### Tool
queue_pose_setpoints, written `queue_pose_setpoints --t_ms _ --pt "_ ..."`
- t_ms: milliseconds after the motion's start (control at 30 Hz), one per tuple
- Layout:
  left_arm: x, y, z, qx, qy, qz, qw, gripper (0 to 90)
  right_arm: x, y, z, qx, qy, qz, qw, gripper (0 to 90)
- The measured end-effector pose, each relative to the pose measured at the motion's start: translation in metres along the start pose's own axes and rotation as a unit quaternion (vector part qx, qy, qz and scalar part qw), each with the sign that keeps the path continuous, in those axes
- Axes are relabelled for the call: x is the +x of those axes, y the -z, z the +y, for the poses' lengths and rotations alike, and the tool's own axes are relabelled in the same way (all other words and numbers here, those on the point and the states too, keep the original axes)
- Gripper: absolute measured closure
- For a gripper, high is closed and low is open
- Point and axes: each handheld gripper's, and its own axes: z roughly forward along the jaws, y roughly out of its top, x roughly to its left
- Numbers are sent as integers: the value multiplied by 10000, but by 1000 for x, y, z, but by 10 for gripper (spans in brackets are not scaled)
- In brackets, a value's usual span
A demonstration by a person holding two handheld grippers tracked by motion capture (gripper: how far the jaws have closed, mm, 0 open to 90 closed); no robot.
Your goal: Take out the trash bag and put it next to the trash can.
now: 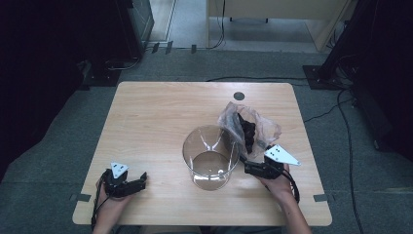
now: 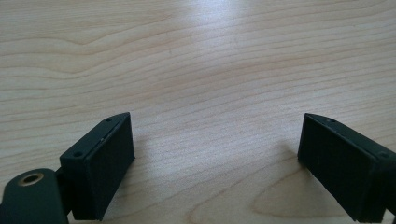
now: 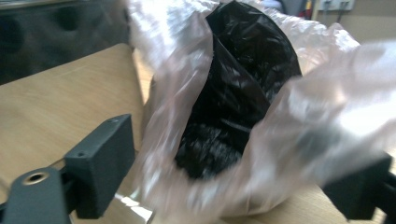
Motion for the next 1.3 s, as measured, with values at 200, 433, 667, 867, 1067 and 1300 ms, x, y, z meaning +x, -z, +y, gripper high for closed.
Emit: queue_pose_setpoints --t_ms 200,433,667,867,1067,1300 --pt "0 0 0 0 0 0 10000 106 -2 5 -3 284 97 -92 9995 25" --pt "0 0 0 1 1 1 10000 106 -10 17 -9 524 126 -400 9977 7" --pt "0 0 0 1 -1 0 10000 106 -19 30 -16 704 31 -688 9951 2" --pt "0 0 0 1 0 1 10000 106 -27 39 -22 859 -19 -882 9924 2" --pt "0 0 0 0 0 0 10000 106 -35 50 -28 978 -98 -1062 9895 2" --pt "0 0 0 0 1 1 10000 106 -46 63 -33 1100 -261 -1293 9852 2"
